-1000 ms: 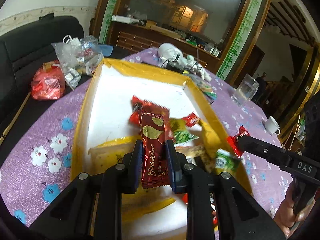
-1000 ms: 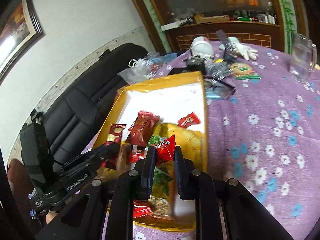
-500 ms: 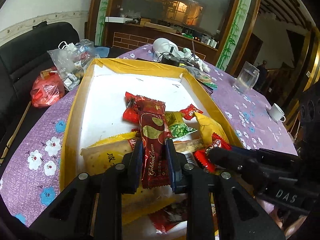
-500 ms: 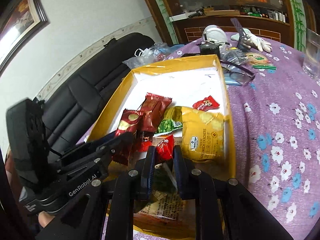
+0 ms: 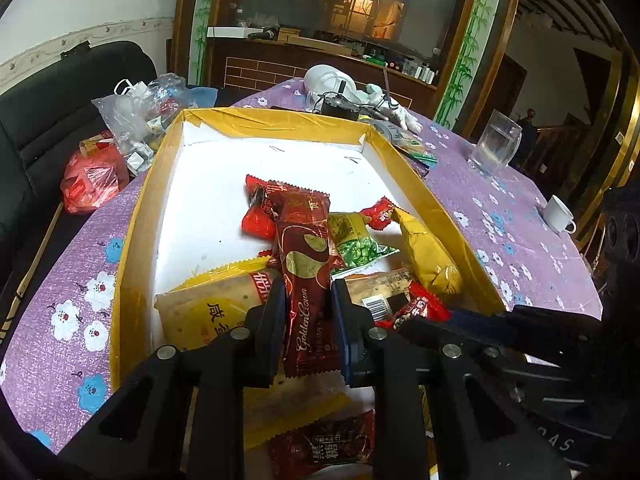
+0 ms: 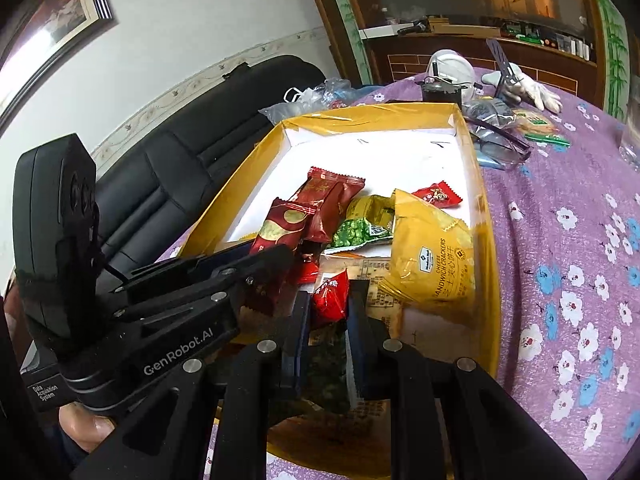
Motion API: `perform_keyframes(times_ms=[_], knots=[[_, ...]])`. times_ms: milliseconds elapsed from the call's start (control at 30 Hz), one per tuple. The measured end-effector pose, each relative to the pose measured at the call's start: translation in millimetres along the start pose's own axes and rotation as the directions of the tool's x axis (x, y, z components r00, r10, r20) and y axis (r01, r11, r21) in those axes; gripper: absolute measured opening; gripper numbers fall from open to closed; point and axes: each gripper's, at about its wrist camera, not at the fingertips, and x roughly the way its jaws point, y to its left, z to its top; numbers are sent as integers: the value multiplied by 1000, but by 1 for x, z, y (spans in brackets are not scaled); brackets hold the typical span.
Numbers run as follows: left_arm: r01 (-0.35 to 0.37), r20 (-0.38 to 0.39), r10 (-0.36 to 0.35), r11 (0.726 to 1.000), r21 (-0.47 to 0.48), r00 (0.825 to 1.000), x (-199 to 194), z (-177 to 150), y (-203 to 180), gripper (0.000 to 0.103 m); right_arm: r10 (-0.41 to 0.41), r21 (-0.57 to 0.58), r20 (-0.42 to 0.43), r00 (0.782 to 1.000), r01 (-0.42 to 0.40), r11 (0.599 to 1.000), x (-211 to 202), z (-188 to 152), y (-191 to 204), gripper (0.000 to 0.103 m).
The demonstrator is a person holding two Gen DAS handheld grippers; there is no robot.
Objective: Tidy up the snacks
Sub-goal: 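Hold the Golden Crown bar and red candy down inside the box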
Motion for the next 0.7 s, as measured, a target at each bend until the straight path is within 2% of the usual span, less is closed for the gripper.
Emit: perform_keyframes(times_ms=[167,700], knots=[[-9,-5,9,1000,6,1000,1,-1,-1,20,-15,12,-7,1000,15,1000,2,-1,-5,18],[-15,-9,15,1000,10,1000,2,-2,-1,20,-83,-56,13,996,83,995,6,-7,8,18]])
